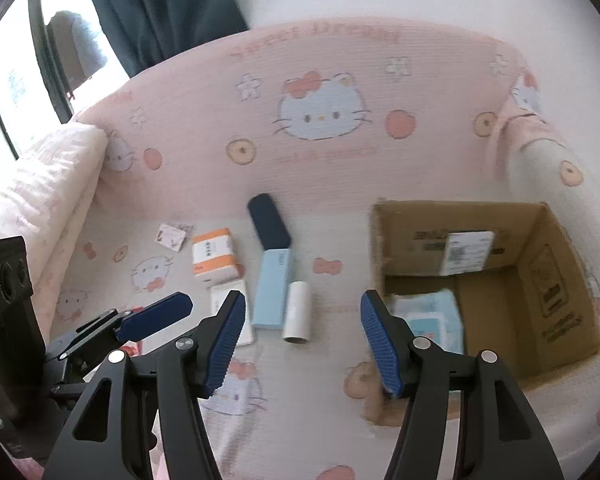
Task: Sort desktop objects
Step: 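Move the right tool back toward the orange-and-white tissue pack, then lower the right gripper and close on the tissue pack edge, then lift the tissue pack with the right gripper and carry it toward the cardboard box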
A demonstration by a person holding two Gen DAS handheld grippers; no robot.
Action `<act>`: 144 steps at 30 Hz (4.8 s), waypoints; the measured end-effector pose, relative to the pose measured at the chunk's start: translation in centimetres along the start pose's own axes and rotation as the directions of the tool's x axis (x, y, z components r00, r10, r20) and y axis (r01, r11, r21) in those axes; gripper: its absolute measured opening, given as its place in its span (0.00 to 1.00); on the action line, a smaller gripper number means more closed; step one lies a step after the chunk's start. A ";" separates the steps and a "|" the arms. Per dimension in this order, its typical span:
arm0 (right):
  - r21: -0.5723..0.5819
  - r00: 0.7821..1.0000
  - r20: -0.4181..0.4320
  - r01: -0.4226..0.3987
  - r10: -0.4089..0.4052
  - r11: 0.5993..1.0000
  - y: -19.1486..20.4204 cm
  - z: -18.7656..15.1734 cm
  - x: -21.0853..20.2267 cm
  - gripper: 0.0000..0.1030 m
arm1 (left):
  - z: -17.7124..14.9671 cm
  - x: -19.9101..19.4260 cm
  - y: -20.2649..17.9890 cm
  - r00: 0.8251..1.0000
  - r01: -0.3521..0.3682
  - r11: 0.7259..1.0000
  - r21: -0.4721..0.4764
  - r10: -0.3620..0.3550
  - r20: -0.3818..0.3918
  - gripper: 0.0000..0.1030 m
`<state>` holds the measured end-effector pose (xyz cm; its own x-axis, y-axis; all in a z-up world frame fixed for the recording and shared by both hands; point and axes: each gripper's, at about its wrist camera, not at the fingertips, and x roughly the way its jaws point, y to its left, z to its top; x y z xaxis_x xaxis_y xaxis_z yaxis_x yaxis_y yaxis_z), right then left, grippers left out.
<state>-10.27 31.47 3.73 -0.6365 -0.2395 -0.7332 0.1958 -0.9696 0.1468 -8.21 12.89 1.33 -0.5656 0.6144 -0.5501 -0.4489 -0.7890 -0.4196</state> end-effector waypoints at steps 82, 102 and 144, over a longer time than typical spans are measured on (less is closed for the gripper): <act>0.301 0.904 -0.165 -0.336 0.395 0.893 8.3 2.9 33.0 0.28 | -0.6 9.3 29.0 0.976 -0.211 0.837 -0.506 0.206 -0.067 0.32; 0.348 0.918 -0.242 -0.220 0.314 0.911 5.6 -10.4 25.3 0.28 | -10.6 7.5 24.9 0.977 -0.171 0.872 -0.459 0.090 -0.193 0.33; 0.164 0.946 0.045 -0.325 0.322 0.931 10.4 -0.4 12.0 0.37 | -1.4 -4.1 16.6 0.990 -0.045 0.931 -0.363 0.091 0.110 0.34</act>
<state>-15.53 18.57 -3.79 -0.5722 -0.5410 -0.6164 0.2672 -0.8335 0.4836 -12.33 -2.75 -4.38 -0.6769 0.5372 -0.5032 -0.1414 -0.7658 -0.6274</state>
